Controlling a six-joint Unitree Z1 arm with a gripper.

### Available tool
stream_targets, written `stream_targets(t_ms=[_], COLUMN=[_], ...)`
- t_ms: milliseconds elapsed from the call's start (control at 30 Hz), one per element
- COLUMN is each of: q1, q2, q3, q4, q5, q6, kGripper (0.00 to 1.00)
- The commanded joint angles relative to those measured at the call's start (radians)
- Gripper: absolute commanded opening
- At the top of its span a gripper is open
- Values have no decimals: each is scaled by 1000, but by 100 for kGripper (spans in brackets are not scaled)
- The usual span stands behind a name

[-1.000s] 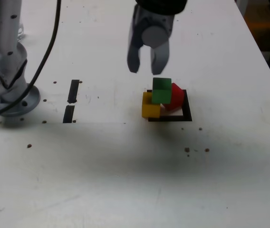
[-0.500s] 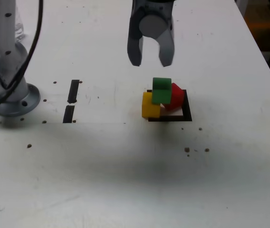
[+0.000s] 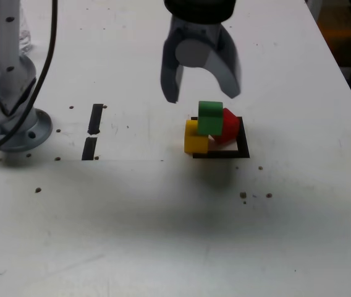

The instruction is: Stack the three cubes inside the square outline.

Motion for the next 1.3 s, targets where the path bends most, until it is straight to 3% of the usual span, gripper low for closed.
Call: stream_targets(t_ms=[0, 1067, 1267], q1=[-1, 9, 15], q2=[15, 167, 177], q3=[6, 22, 28], q4=[-19, -83, -87], q5=[-7, 1, -10], q6=[8, 30, 31], kGripper=[88, 88, 82])
